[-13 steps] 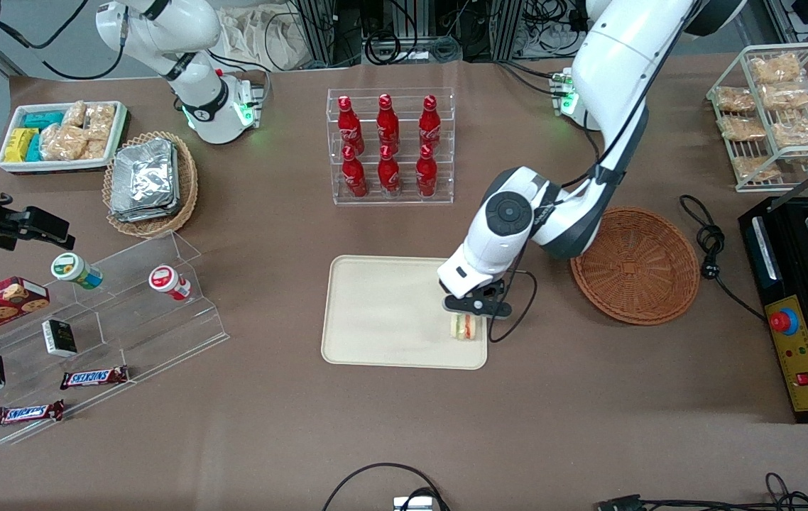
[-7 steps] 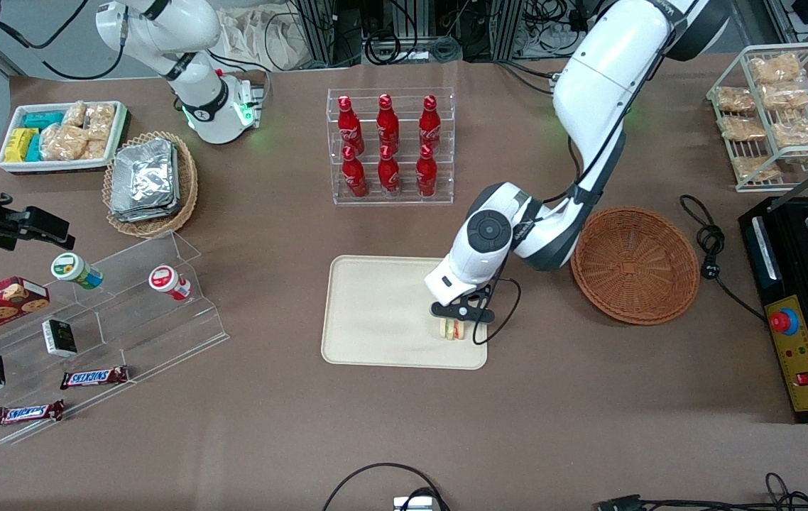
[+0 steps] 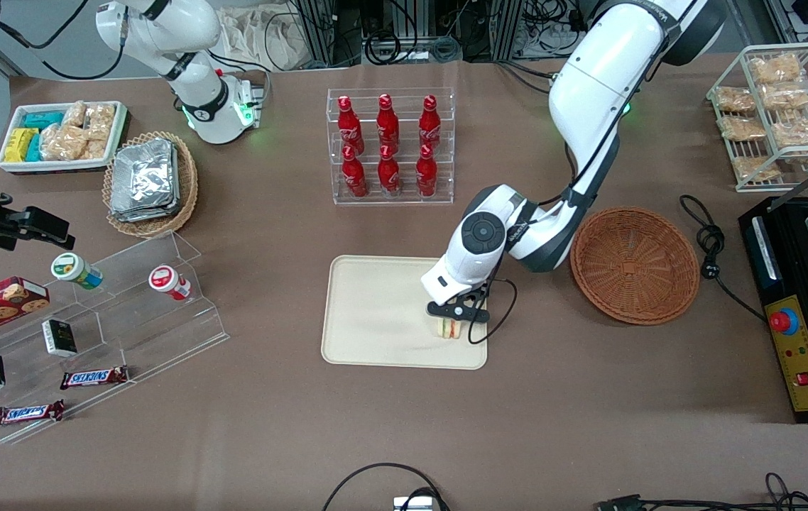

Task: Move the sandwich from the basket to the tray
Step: 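Lower the sandwich onto the beige tray and open the left gripper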

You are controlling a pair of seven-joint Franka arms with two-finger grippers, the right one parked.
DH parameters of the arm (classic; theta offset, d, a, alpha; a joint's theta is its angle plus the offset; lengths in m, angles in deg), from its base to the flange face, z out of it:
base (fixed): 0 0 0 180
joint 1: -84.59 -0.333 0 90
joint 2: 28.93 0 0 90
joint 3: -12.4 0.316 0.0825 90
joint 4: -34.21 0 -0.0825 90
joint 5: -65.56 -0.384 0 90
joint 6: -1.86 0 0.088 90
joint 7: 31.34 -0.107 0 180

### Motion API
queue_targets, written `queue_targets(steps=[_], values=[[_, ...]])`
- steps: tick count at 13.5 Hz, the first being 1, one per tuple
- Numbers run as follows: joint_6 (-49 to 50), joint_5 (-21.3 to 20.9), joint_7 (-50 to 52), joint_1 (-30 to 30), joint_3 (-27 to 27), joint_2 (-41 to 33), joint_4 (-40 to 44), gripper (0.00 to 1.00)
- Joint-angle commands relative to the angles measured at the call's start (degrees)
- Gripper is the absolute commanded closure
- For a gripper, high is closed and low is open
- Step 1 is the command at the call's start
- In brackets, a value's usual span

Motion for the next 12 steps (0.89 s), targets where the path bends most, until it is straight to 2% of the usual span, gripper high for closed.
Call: queue_targets(steps=[1, 2, 6, 12], values=[[1.1, -1.0, 1.7, 1.6, 0.6, 1.4, 2.1, 0.15], [1.2, -1.1, 2.7, 1.6, 0.5, 1.3, 2.1, 0.01], [3.0, -1.0, 3.7, 1.6, 0.9, 0.8, 4.6, 0.0], [13.4, -1.0, 5.7, 0.6, 2.7, 0.0, 13.7, 0.0]])
